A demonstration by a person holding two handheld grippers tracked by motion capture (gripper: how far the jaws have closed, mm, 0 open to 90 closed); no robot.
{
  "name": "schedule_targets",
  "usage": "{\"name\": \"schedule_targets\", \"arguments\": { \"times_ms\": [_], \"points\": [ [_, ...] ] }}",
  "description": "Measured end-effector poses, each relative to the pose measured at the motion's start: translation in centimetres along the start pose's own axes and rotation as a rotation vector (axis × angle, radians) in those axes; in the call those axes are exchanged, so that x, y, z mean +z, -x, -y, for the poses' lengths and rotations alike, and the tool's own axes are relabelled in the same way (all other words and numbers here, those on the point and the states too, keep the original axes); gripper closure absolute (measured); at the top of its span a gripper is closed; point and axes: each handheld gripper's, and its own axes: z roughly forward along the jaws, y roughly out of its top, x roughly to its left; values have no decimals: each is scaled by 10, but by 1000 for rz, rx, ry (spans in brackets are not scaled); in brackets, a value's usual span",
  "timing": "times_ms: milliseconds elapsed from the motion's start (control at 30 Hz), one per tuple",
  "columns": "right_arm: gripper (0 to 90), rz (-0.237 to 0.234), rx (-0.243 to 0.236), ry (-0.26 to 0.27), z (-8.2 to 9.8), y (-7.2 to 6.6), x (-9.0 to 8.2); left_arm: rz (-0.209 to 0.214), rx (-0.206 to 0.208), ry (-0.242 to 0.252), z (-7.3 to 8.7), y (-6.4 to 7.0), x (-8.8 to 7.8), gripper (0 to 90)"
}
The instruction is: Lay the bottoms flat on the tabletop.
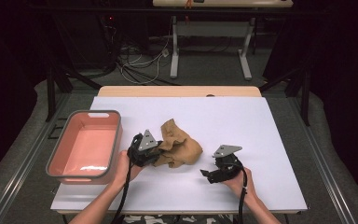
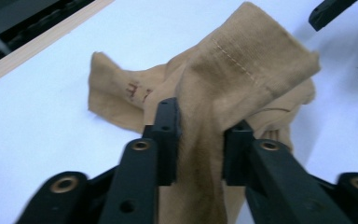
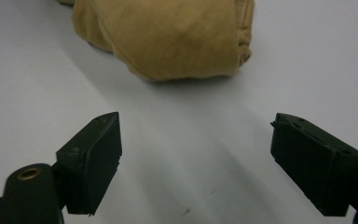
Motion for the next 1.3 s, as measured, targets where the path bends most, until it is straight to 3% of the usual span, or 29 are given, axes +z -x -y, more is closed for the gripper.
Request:
{"name": "schedule_targets", "arguments": {
  "times_ms": [200,400,500,567,600,733,867,1000,1167,1300],
  "points": [
    [216,-5,-49,29,-18,-9,7,-42,-51,19,6,-6,-5,766],
    [290,7,-104,26,-34,-25,18,-96,-68,23,13,-9,-12,778],
    [372,31,-143,50,-42,-32,22,-114,-86,26,15,-13,-13,777],
    [423,23,-158,51,-46,-36,25,-119,-134,48,17,-15,-15,777],
    [457,24,-163,52,-47,-39,27,-122,-138,45,17,-15,-15,776],
    [604,28,-180,43,-46,-40,30,-150,-133,30,22,-12,-16,759],
    [774,25,-163,51,-42,-38,29,-159,-141,12,23,-12,-15,756],
    [885,34,-160,52,-38,-37,28,-169,-137,3,24,-11,-14,756],
    [864,27,-163,41,-36,-38,29,-169,-130,-32,25,-7,-8,757],
    [562,-9,-165,53,-38,-42,27,-160,-156,-54,29,-7,-4,765]
  ]
}}
